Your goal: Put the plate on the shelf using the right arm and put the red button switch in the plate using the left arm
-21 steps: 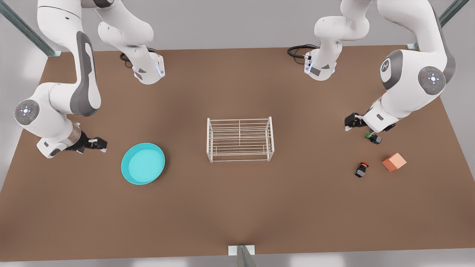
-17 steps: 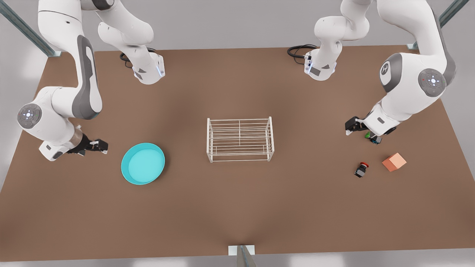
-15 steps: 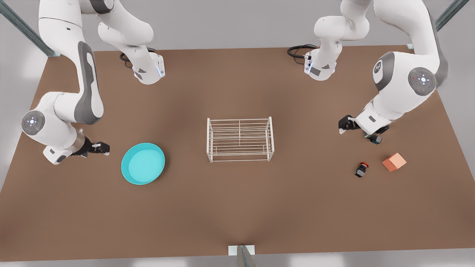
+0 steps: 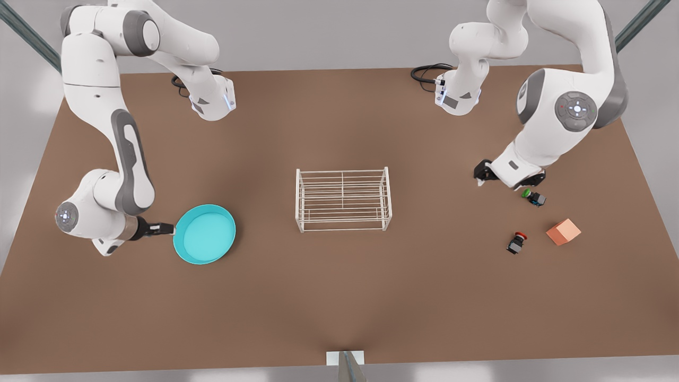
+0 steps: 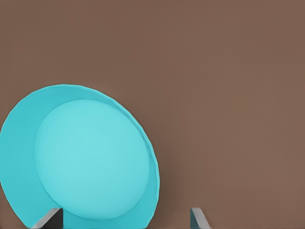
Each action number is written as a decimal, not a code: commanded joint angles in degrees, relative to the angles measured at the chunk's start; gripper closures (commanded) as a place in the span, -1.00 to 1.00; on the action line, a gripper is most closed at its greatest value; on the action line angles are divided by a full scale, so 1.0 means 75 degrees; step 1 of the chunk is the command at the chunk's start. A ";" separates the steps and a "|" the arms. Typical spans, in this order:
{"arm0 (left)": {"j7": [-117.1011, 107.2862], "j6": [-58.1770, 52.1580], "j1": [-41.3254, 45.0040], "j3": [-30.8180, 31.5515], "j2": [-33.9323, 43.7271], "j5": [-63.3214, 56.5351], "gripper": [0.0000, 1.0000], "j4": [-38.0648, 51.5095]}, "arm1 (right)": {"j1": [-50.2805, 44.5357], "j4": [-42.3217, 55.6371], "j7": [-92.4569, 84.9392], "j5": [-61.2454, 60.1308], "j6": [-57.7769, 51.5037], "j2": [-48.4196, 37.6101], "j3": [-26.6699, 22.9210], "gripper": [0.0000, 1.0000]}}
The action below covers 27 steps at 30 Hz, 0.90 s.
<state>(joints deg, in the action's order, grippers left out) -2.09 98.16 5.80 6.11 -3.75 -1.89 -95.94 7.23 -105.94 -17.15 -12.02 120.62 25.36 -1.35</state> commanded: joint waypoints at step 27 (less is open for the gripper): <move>-0.0342 0.0084 0.0176 -0.0018 0.0125 -0.0018 -1.00 -0.0298 | 0.0008 0.0883 -0.1990 -0.0190 0.0686 0.1716 0.0215 -0.55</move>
<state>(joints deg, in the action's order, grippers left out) -4.00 98.66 6.65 5.97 -2.88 -1.98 -98.19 7.23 -99.38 -28.16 -13.32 126.00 38.27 0.24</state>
